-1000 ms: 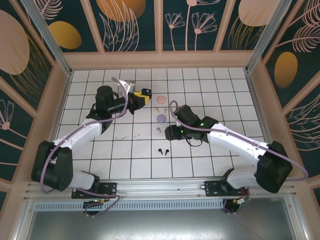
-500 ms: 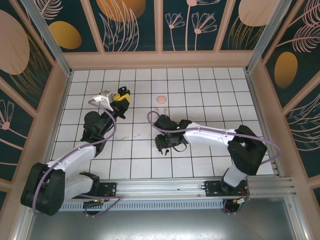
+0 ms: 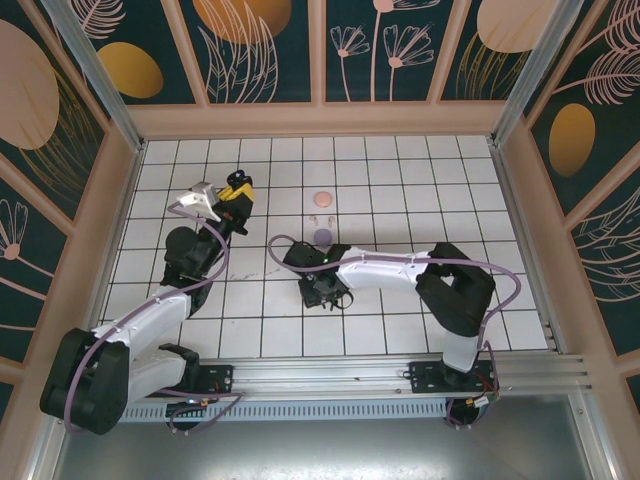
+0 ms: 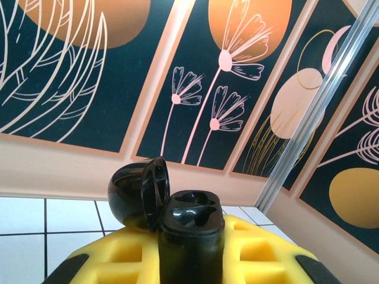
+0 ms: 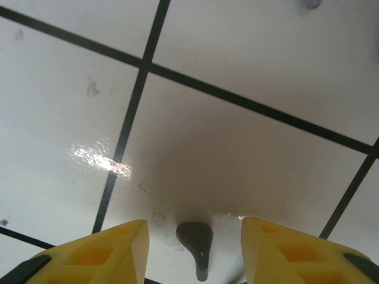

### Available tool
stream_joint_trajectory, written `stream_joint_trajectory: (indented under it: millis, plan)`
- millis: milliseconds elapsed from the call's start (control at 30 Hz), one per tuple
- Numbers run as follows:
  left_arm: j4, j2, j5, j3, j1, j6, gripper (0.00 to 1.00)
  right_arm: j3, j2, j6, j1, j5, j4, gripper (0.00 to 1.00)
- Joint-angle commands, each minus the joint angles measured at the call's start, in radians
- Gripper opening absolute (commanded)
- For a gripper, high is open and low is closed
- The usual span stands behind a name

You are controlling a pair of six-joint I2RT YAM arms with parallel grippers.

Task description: Insert the wireless bluetooth earbuds into the charging case

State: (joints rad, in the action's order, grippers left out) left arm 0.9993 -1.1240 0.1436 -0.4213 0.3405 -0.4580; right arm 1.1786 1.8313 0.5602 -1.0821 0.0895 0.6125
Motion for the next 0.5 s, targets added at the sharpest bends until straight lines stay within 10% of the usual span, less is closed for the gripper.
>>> stream_joint_trajectory:
  millis: [0, 467]
  plan:
    - [0.052, 0.029, -0.016, 0.004, 0.002, -0.01, 0.0, 0.028, 0.019, 0.023, -0.017, 0.03, 0.053, 0.45]
    - [0.047, 0.041, 0.0, 0.006, 0.002, 0.001, 0.0, 0.026, 0.047, 0.041, -0.021, 0.03, 0.04, 0.42]
